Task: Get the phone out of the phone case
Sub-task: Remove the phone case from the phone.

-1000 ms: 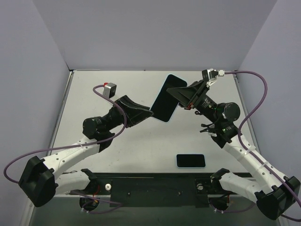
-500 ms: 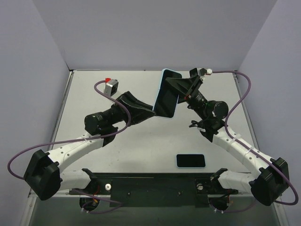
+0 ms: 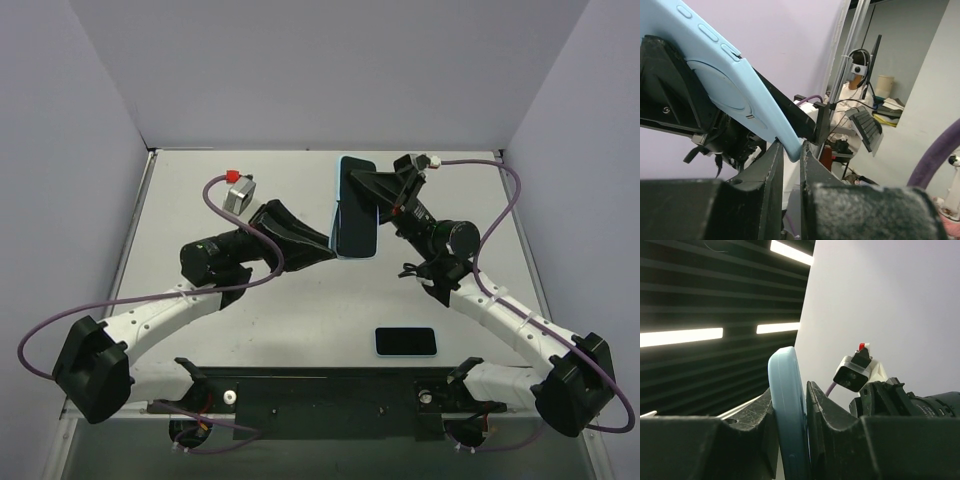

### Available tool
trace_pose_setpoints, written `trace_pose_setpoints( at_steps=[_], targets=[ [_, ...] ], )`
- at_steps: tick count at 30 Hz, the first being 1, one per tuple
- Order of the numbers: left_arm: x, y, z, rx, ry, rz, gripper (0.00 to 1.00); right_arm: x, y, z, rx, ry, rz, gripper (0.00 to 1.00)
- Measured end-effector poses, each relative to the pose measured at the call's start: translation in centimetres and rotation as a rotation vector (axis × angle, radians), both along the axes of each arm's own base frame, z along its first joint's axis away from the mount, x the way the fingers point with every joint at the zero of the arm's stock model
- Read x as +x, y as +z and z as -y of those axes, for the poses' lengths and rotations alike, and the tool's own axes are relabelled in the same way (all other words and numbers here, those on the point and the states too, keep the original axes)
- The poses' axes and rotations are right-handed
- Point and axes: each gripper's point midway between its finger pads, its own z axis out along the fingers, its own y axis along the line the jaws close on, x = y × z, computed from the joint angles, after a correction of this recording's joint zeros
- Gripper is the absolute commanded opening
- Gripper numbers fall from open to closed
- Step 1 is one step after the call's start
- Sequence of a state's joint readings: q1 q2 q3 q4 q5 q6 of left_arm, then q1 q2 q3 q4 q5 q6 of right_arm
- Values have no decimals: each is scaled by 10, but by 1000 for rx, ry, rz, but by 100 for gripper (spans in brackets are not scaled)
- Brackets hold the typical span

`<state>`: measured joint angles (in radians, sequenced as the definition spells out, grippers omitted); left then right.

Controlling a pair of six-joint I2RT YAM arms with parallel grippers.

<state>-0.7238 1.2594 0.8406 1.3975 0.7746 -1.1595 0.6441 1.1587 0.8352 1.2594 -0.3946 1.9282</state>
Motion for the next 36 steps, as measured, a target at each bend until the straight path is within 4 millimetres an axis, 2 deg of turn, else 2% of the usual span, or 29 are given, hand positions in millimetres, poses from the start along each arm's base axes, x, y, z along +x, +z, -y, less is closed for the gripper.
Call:
trace_pose_setpoints(
  at_steps=[5, 8, 10, 13, 17, 21, 26, 30, 33, 36],
  targets=[
    [15, 0, 1, 46, 99, -30, 0, 8, -2, 2, -4, -45, -10, 0],
    [24, 0, 5, 134, 199, -106, 14, 20, -10, 5, -69, -141, -21, 0],
    [24, -5, 4, 180, 245, -145, 21, 17, -8, 8, -108, -186, 11, 0],
    [25, -14, 2, 224, 294, -189, 28, 15, -11, 5, -163, -221, 58, 0],
    [36, -35, -3, 274, 366, -262, 37, 25, -30, -6, -240, -230, 46, 0],
    [46, -48, -5, 307, 410, -330, 45, 33, -44, -14, -289, -238, 29, 0],
    [49, -67, 1, 354, 384, -414, 47, 28, -63, -25, -399, -267, 43, 0],
    [48, -76, 6, 373, 338, -469, 43, 24, -67, -22, -467, -311, 91, 0],
    [46, -77, 7, 378, 319, -489, 50, 23, -69, -21, -510, -336, 122, 0],
    [45, -80, 7, 392, 311, -507, 53, 19, -68, -21, -538, -348, 150, 0]
  ],
)
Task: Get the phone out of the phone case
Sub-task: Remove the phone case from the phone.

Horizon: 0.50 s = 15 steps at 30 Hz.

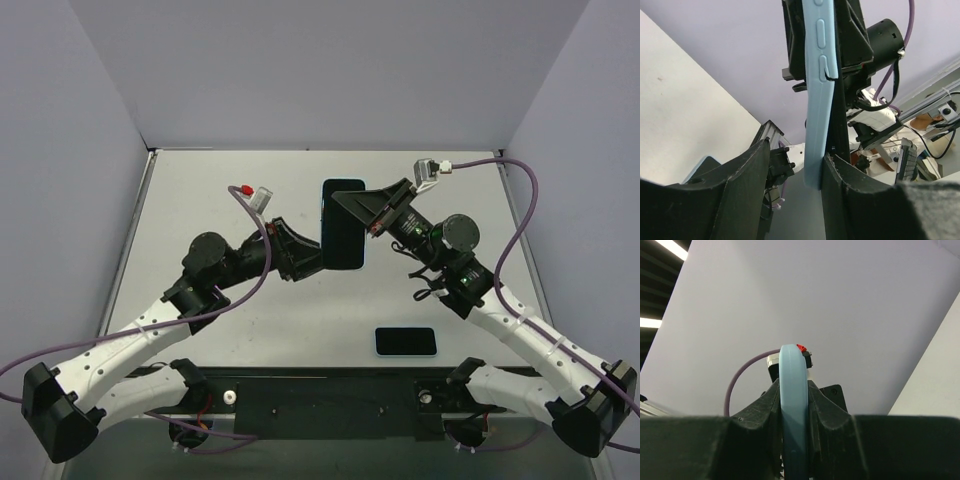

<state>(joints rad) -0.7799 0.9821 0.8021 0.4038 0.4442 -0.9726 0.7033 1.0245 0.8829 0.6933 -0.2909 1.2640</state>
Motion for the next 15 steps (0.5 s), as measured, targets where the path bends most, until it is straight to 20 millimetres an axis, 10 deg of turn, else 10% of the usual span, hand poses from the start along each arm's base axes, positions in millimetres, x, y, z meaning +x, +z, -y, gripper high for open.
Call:
trace_pose_setpoints(
  at_steps=[8, 15],
  targets=[
    [3, -23, -6, 91, 41, -114, 64, 4, -15, 15, -86, -26, -20, 0],
    [16, -18, -55, 72, 258, -65, 68, -6, -25, 30, -149, -9, -39, 0]
  ],
)
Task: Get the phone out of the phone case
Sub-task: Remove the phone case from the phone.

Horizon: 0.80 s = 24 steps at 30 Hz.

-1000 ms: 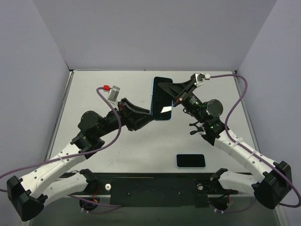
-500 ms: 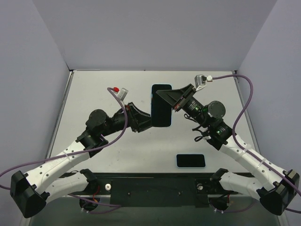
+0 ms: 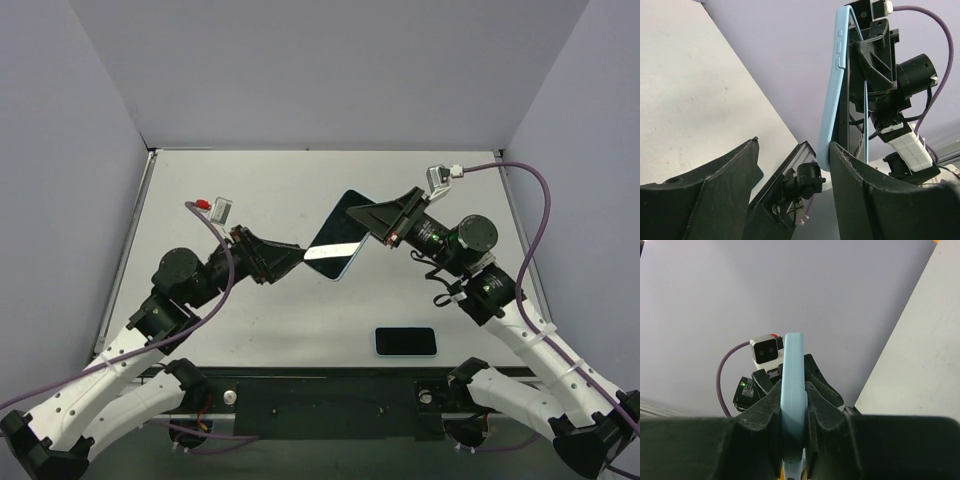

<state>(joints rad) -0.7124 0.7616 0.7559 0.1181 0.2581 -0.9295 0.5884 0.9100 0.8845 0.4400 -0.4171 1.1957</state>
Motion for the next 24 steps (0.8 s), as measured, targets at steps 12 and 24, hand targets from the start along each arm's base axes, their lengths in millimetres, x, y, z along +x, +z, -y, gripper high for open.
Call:
trace_pose_setpoints(
  at_steps=[12, 24],
  targets=[
    [11, -2, -9, -15, 70, -21, 63, 15, -11, -4, 88, 19, -58, 0],
    [10, 8, -76, -295, 344, 15, 76, 6, 6, 23, 67, -73, 12, 0]
  ],
)
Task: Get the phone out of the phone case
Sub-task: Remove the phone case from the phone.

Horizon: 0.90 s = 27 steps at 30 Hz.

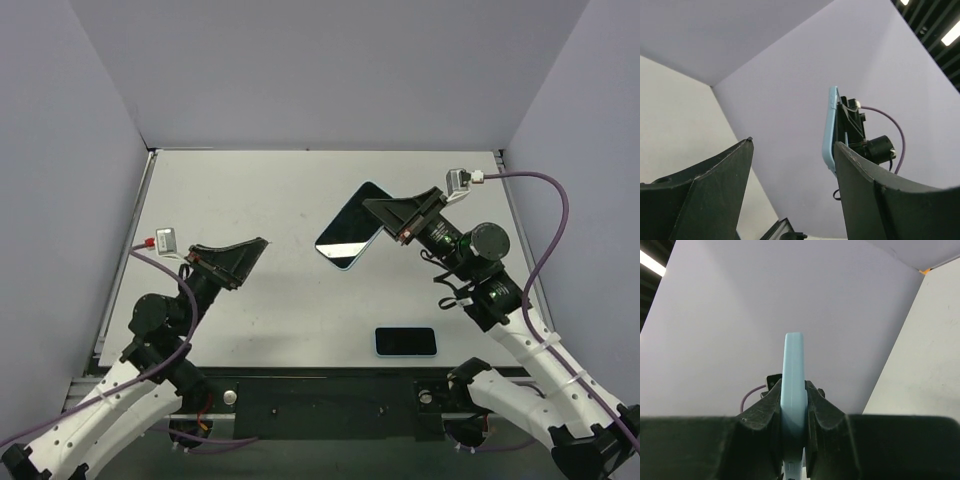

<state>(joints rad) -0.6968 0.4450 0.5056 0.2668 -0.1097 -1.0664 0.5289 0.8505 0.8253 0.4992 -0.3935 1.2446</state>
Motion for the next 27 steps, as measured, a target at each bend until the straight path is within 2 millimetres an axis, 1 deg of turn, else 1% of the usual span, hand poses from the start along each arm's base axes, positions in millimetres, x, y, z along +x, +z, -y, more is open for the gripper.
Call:
trace_pose_setpoints(
  at_steps=[2, 3, 7, 10, 11, 14, 16, 17, 19, 20, 23, 27],
  targets=[
    [0, 4, 7, -47, -35, 32, 78, 6, 1, 3, 7, -35, -4, 0],
    [0, 5, 14, -63, -67, 47, 78, 10, 1, 4, 14, -54, -5, 0],
    [2, 6, 56, -77, -251, 69, 74, 31, 3, 6, 46, -124, -6, 0],
    [3, 4, 82, -69, -370, 64, 74, 46, -3, 4, 51, -168, -20, 0],
    [2, 3, 87, -71, -401, 66, 75, 49, -5, 3, 49, -176, -26, 0],
    [-5, 9, 93, -90, -463, 92, 73, 58, -14, -4, 43, -189, -47, 0],
    [-10, 18, 95, -109, -494, 120, 70, 60, -20, -10, 30, -190, -57, 0],
    [-11, 20, 96, -112, -503, 128, 66, 61, -20, -11, 33, -194, -60, 0],
    [-11, 22, 97, -123, -513, 136, 60, 62, -15, -10, 37, -210, -46, 0],
    [-11, 23, 98, -127, -519, 137, 59, 62, -12, -10, 40, -213, -37, 0],
    [-10, 26, 100, -139, -530, 144, 57, 61, -4, -9, 54, -223, -18, 0],
    [-9, 28, 102, -161, -547, 142, 58, 61, 2, -8, 64, -231, -2, 0]
  ],
)
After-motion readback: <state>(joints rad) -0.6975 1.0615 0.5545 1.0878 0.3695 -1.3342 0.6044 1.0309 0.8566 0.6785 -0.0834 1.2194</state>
